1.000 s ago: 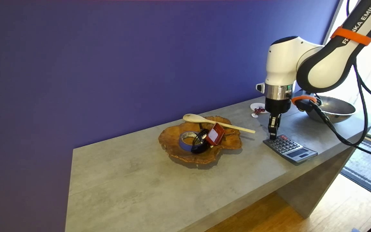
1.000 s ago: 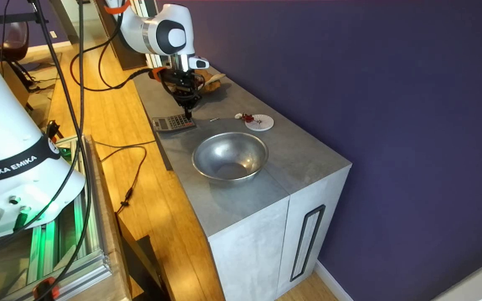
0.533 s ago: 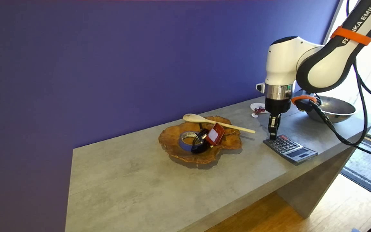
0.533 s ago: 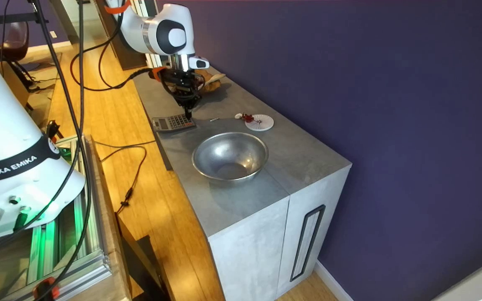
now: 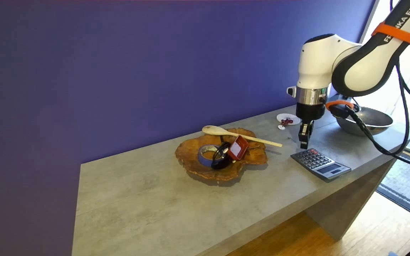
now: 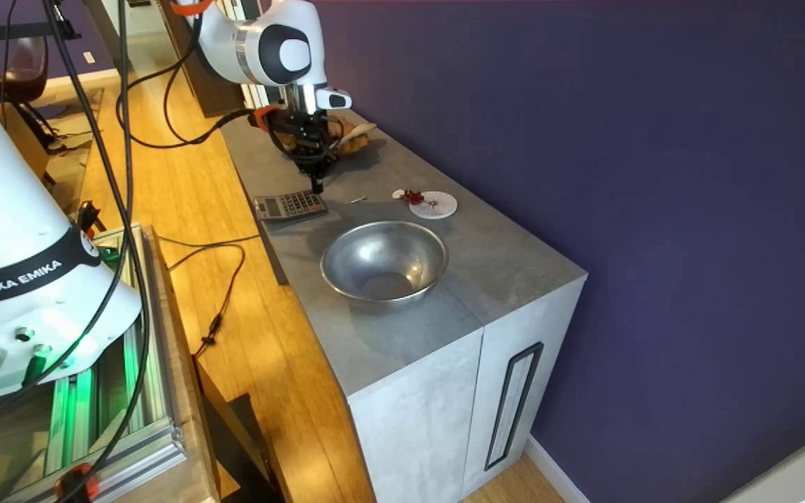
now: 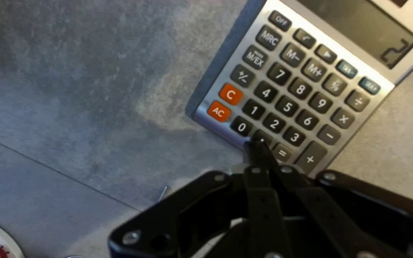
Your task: Press the formula 4 + 1 = on the calculator
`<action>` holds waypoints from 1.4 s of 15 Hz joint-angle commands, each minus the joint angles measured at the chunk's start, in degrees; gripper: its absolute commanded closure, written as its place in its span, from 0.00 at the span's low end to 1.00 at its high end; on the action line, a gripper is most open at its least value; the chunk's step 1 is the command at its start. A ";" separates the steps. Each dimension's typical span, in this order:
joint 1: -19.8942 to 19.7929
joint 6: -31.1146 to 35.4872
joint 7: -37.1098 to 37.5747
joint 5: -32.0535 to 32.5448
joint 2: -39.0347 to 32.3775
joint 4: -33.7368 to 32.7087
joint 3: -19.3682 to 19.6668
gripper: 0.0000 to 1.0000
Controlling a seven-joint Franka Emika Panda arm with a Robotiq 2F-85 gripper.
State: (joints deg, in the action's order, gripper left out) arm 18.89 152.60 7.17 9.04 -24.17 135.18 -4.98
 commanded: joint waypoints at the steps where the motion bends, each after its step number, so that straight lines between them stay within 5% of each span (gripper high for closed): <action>1: -1.08 1.01 1.23 -0.43 6.29 5.09 -0.95 0.74; 3: -2.24 0.89 0.82 -2.87 8.76 6.93 -2.35 0.67; 13: -4.63 -0.72 0.97 -14.43 22.88 16.94 -7.02 0.01; 21: -3.57 -1.67 0.73 -18.07 31.60 22.21 -8.11 0.00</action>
State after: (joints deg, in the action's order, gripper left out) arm 15.18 152.10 7.87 -6.64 2.21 154.22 -12.06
